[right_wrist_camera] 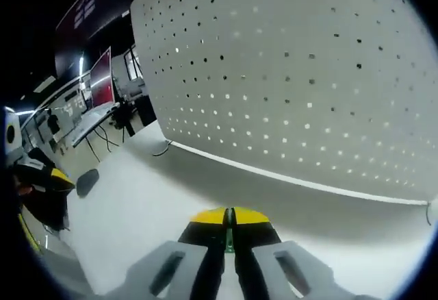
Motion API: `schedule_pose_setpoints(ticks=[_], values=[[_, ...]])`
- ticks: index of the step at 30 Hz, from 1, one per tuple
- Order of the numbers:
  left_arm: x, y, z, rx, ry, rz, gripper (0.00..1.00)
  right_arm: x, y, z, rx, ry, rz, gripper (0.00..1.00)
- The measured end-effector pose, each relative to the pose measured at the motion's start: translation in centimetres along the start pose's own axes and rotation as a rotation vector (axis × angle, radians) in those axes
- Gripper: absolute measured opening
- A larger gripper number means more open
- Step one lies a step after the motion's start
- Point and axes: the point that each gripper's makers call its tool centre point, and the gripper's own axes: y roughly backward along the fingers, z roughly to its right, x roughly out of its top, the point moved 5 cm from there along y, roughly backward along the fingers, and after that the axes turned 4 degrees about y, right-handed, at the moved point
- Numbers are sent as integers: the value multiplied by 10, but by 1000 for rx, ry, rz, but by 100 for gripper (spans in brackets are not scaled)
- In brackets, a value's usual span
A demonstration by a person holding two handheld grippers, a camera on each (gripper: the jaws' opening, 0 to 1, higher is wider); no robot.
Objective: Insert the hook assembly into the mounting plate slot until the hook locks in place.
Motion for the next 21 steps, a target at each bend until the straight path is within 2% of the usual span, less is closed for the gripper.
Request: schedule_pose_setpoints(ticks=[2, 7, 9, 10, 13, 17, 21], values=[[3, 1, 1, 0, -5, 6, 85, 11, 7, -6, 22, 21, 40, 0], [15, 4, 2, -11, 21, 40, 85, 37, 30, -20, 67, -37, 148, 0], [20, 5, 3, -7, 42, 50, 86, 49, 41, -31, 110, -44, 210, 0], [22, 5, 3, -8, 63, 59, 87, 51, 43, -33, 117, -35, 218, 0], [29, 5, 7, -15, 57, 72, 83, 61, 60, -49, 160, -44, 283, 0], [39, 2, 14, -43, 110, 101, 79, 68, 80, -68, 218, -102, 345, 0], [50, 0, 19, -78, 166, 135, 72, 69, 92, -84, 249, -107, 362, 0]])
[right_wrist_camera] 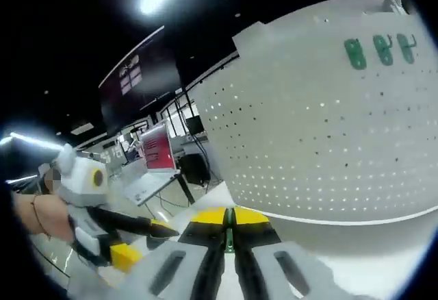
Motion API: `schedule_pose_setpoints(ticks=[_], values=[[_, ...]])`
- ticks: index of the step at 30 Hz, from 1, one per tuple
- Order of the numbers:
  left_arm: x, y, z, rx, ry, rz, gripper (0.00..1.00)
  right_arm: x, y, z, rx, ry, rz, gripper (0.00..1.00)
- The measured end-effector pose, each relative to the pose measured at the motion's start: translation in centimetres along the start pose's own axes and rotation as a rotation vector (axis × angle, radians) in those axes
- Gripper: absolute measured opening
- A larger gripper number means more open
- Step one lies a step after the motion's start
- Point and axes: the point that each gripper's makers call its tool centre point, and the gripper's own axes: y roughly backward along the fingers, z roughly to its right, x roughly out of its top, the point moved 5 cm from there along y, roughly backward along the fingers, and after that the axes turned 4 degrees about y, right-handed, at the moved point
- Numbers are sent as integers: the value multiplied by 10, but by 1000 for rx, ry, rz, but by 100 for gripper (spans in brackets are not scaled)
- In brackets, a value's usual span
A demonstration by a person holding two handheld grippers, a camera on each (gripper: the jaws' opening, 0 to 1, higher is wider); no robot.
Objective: Insert the hook assembly into the mounting plate slot until the hook locks in place.
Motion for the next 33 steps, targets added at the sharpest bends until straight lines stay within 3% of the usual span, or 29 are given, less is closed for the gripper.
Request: schedule_pose_setpoints(ticks=[8, 18, 24, 33], values=[[7, -4, 14, -52, 39, 26, 56, 5, 9, -28, 29, -54, 48, 0], [8, 1, 26, -134, 124, 49, 21, 8, 8, -52, 71, -53, 77, 0], [6, 4, 27, -151, 150, 40, 7, 9, 8, -59, 85, -42, 84, 0], [6, 7, 27, -155, 174, 50, 4, 11, 11, -64, 90, -15, 91, 0]])
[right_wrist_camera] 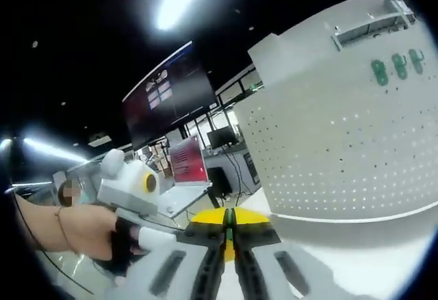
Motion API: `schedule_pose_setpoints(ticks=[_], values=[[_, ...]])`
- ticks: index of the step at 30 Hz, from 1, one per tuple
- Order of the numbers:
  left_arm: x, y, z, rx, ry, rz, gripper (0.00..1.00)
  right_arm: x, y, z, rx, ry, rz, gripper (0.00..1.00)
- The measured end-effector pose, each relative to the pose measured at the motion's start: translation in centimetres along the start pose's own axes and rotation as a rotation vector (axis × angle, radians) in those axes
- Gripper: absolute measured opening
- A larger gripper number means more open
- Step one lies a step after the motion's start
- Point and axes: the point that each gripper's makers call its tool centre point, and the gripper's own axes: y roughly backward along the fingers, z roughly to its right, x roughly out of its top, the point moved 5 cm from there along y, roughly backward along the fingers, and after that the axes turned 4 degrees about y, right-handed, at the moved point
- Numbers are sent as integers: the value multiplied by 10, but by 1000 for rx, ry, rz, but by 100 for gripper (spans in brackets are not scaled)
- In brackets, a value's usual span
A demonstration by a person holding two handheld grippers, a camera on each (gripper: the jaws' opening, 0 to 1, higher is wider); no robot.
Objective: Insert the hook assembly into the mounting plate slot until the hook locks in place.
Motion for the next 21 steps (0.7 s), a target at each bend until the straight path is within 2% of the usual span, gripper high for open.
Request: schedule_pose_setpoints(ticks=[6, 7, 9, 11, 14, 17, 21], values=[[2, 0, 0, 7, 4, 13, 1, 0, 3, 0, -8, 4, -12, 0], [2, 0, 0, 18, -5, 16, 1, -1, 3, 1, -14, -7, -25, 0], [1, 0, 0, 31, -44, -6, 1, -1, 5, 1, -27, -97, -96, 1], [5, 1, 2, 42, -47, 13, 1, 10, 6, 4, -13, -68, -66, 4], [11, 4, 1, 62, -71, 30, 1, 21, 10, 7, 10, -132, -60, 11], [19, 7, 0, 96, -145, 48, 1, 25, 14, 9, 30, -173, -95, 13], [25, 6, 7, 112, -254, 73, 1, 23, 13, 6, 32, -155, -112, 14]])
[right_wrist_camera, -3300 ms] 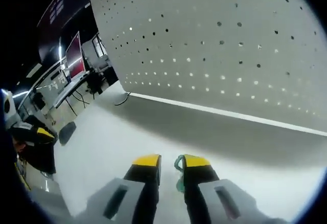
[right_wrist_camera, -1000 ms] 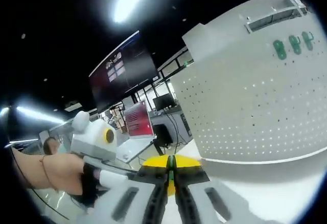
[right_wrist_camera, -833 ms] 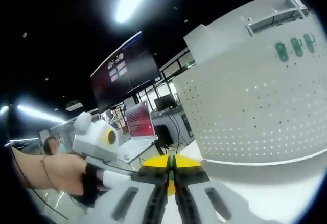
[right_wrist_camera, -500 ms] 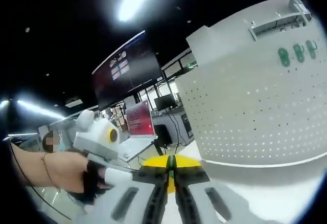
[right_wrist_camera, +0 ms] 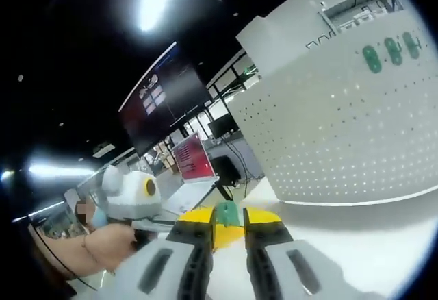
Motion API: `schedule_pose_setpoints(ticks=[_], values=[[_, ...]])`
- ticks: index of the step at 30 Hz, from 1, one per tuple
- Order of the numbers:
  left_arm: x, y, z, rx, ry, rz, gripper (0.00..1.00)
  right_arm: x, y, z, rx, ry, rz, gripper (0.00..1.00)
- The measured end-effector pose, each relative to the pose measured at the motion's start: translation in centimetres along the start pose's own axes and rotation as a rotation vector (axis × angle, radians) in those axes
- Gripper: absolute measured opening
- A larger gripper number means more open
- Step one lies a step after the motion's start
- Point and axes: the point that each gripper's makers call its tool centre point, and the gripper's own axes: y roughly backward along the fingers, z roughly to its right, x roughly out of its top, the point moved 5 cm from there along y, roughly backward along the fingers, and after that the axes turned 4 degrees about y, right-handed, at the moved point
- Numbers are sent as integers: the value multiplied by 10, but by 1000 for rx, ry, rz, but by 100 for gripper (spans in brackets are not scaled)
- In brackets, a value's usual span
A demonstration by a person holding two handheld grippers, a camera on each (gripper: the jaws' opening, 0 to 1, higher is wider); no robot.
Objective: Insert the hook assembly into the mounting plate slot until the hook locks in place.
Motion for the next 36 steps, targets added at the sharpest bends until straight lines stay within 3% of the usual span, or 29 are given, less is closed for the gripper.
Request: schedule_pose_setpoints(ticks=[2, 8, 11, 22, 26, 36], values=[[1, 0, 7, -15, -8, 11, 1, -2, -2, -4, 6, -5, 0, 14], [2, 1, 15, -13, -145, 27, 1, -8, -6, -5, 6, -12, -15, 12], [6, 3, 17, -8, -186, 66, 1, -8, -5, -6, 11, -22, -12, 8], [14, 2, 23, 1, -273, 98, 1, -1, -6, -3, 21, -62, 31, 2], [13, 0, 21, -2, -302, 90, 1, -1, -6, -5, 3, 13, 31, 0], [8, -1, 24, -32, -317, 75, 5, -2, 0, 2, -3, 14, 6, 0]])
